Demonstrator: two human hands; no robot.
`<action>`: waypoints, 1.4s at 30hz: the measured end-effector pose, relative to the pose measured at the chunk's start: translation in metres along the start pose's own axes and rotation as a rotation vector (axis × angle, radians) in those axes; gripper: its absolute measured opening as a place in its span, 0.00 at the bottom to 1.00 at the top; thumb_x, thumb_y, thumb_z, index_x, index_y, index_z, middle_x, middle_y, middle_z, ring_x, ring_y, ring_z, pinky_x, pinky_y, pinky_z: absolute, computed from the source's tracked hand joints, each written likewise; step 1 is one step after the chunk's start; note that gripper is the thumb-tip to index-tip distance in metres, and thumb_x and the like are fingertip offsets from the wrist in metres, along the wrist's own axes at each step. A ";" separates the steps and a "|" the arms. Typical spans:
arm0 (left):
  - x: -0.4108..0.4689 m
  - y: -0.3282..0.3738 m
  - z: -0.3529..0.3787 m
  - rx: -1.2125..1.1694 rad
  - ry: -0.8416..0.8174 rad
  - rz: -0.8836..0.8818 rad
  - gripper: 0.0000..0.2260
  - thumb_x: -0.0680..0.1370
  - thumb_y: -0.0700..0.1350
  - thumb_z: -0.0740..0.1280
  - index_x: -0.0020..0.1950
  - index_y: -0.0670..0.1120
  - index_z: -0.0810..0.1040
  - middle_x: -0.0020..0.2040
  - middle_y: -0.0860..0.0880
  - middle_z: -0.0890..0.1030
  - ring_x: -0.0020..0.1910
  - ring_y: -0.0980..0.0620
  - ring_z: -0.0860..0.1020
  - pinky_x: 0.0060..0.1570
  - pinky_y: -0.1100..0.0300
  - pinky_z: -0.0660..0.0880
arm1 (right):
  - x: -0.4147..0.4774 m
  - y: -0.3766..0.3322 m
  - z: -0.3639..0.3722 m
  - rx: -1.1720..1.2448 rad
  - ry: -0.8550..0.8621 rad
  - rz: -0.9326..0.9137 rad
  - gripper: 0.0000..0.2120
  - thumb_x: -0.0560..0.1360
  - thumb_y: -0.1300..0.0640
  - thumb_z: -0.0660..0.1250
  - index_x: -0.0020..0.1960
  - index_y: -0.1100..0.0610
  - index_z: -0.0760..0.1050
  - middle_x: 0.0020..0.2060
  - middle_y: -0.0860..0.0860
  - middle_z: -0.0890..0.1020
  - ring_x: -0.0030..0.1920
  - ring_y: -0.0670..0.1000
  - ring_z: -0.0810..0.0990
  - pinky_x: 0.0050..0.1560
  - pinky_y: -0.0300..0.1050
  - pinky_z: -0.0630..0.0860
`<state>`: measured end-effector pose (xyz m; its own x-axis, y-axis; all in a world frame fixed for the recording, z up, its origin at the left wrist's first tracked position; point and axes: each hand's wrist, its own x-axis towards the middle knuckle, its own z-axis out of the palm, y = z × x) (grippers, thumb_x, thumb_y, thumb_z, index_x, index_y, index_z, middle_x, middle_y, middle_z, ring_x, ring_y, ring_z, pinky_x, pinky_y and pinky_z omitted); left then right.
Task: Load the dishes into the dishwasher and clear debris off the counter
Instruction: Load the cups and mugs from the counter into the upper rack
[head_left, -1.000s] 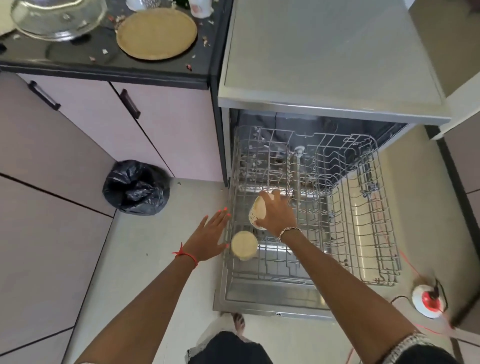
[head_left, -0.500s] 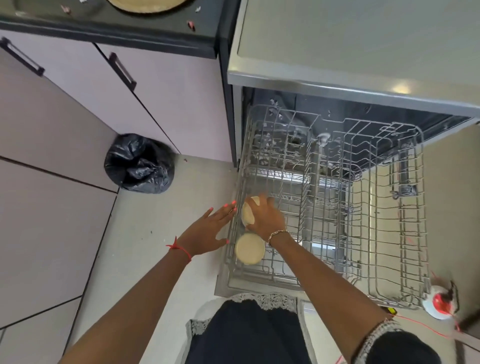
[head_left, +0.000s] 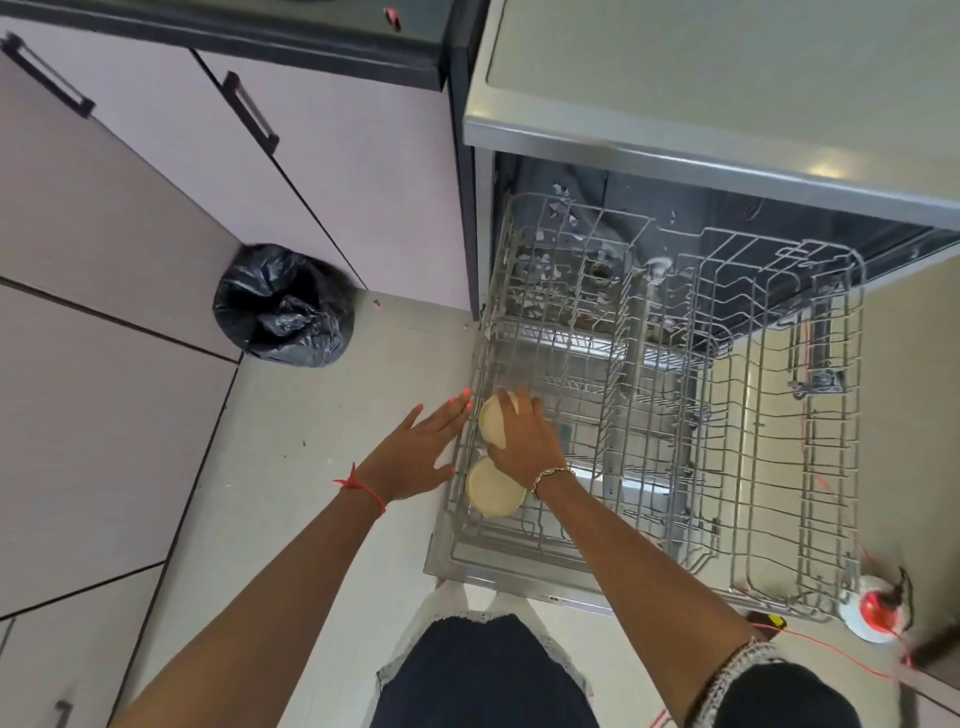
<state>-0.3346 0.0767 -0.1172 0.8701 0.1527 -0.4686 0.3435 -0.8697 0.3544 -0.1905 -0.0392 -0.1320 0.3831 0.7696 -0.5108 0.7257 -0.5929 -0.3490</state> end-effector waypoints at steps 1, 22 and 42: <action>0.000 0.001 -0.001 0.009 -0.002 -0.006 0.38 0.79 0.49 0.61 0.71 0.48 0.32 0.72 0.55 0.31 0.71 0.58 0.35 0.71 0.55 0.39 | -0.001 0.001 0.000 0.023 0.003 0.004 0.38 0.73 0.49 0.66 0.75 0.59 0.51 0.72 0.55 0.55 0.70 0.60 0.58 0.58 0.53 0.73; -0.037 0.017 -0.006 0.062 0.078 -0.203 0.30 0.81 0.51 0.56 0.77 0.45 0.45 0.78 0.49 0.43 0.76 0.52 0.44 0.73 0.54 0.42 | -0.015 -0.014 -0.024 -0.013 0.110 0.099 0.29 0.78 0.48 0.58 0.72 0.61 0.55 0.68 0.58 0.62 0.68 0.59 0.63 0.62 0.53 0.69; -0.214 -0.178 -0.215 0.105 0.623 -0.568 0.31 0.79 0.55 0.59 0.77 0.45 0.51 0.78 0.48 0.49 0.77 0.50 0.46 0.73 0.51 0.43 | 0.035 -0.270 -0.192 -0.217 0.401 -0.231 0.19 0.79 0.52 0.57 0.64 0.63 0.67 0.62 0.58 0.71 0.61 0.58 0.71 0.59 0.50 0.69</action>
<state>-0.5063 0.3002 0.0942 0.6216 0.7833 -0.0108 0.7794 -0.6170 0.1088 -0.2632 0.1936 0.0954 0.3571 0.9304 -0.0830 0.9029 -0.3665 -0.2244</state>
